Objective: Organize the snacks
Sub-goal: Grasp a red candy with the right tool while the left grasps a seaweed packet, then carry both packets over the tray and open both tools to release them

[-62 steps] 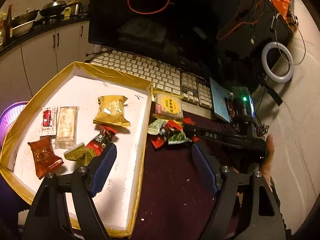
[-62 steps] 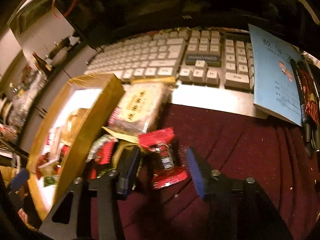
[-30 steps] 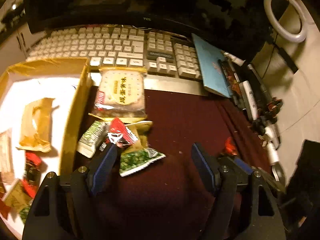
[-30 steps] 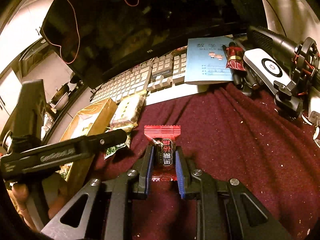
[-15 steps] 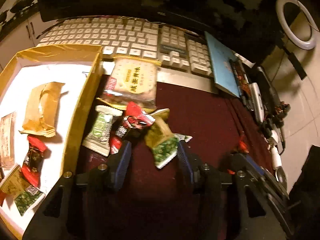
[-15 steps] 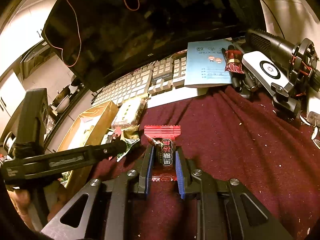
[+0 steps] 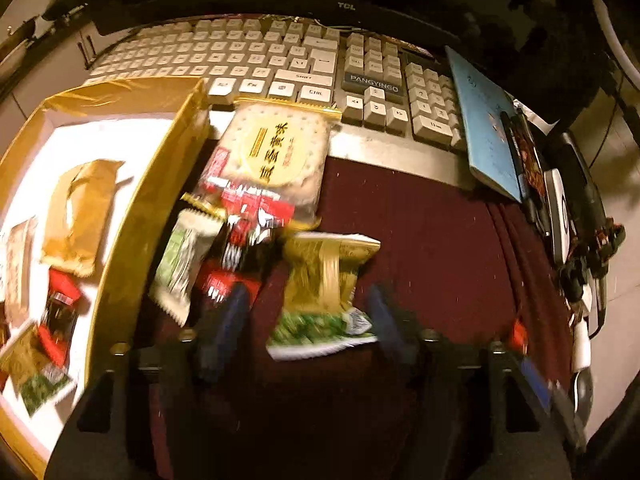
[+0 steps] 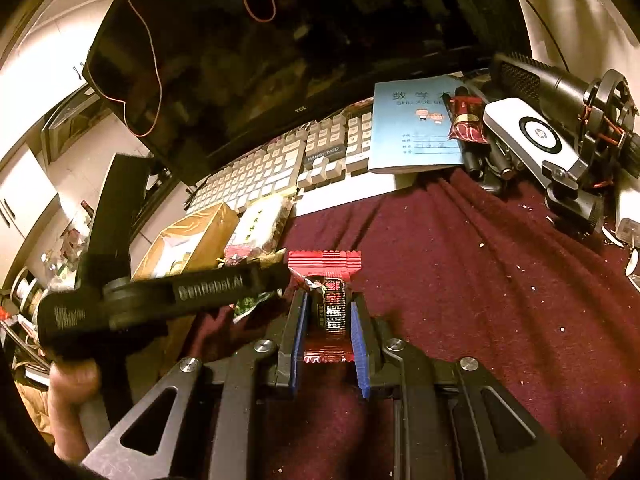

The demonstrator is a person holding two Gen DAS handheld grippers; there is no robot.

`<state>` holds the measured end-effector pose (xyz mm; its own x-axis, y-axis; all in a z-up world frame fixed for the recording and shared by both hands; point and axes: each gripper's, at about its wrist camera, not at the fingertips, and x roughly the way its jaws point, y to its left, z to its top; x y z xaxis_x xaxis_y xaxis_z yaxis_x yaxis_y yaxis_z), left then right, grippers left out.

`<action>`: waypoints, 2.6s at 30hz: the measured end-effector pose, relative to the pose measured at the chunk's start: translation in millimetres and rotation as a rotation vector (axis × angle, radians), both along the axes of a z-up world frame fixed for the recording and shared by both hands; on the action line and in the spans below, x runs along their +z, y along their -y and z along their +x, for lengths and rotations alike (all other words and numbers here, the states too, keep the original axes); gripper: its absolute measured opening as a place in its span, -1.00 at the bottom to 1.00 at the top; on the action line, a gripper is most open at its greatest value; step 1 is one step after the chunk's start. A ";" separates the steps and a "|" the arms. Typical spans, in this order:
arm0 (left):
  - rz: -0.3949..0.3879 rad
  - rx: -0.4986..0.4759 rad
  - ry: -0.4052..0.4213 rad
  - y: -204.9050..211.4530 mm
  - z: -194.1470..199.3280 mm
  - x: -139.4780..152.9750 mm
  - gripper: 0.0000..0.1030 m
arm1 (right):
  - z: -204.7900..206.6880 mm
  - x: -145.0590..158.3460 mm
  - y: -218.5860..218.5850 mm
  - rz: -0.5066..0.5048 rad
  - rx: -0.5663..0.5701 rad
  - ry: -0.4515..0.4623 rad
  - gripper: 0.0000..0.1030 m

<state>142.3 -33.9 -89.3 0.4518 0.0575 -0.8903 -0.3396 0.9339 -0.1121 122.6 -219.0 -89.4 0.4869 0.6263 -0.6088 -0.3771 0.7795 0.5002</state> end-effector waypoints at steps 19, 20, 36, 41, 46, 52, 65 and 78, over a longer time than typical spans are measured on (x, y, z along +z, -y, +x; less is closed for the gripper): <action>-0.098 -0.235 0.090 19.6 -59.1 2.7 -0.35 | -2.6 1.0 1.9 0.001 -0.018 0.012 -0.59; -0.096 -0.235 0.093 20.2 -59.1 3.2 -0.46 | -2.7 1.1 2.0 0.000 -0.019 0.011 -0.60; -0.171 -0.034 0.354 -62.6 -140.5 76.0 -0.51 | -18.6 17.3 -23.9 -0.044 0.104 0.080 -0.60; -0.085 0.127 0.352 -126.3 -154.9 94.1 -0.51 | -27.6 46.5 -78.8 -0.017 0.289 0.066 -0.60; -0.083 0.234 0.311 -191.5 -131.6 90.2 -0.51 | -10.7 69.6 -156.3 -0.060 0.427 0.024 -0.60; -0.120 0.276 0.221 -240.0 -85.4 62.7 -0.51 | 26.8 62.9 -237.2 -0.172 0.482 0.000 -0.60; -0.151 0.319 0.079 -274.0 -55.8 19.0 -0.50 | 101.5 19.9 -327.7 -0.365 0.470 -0.077 -0.60; -0.165 0.273 0.225 -243.1 -79.8 53.6 0.20 | 101.9 42.1 -283.0 -0.220 0.411 -0.082 0.04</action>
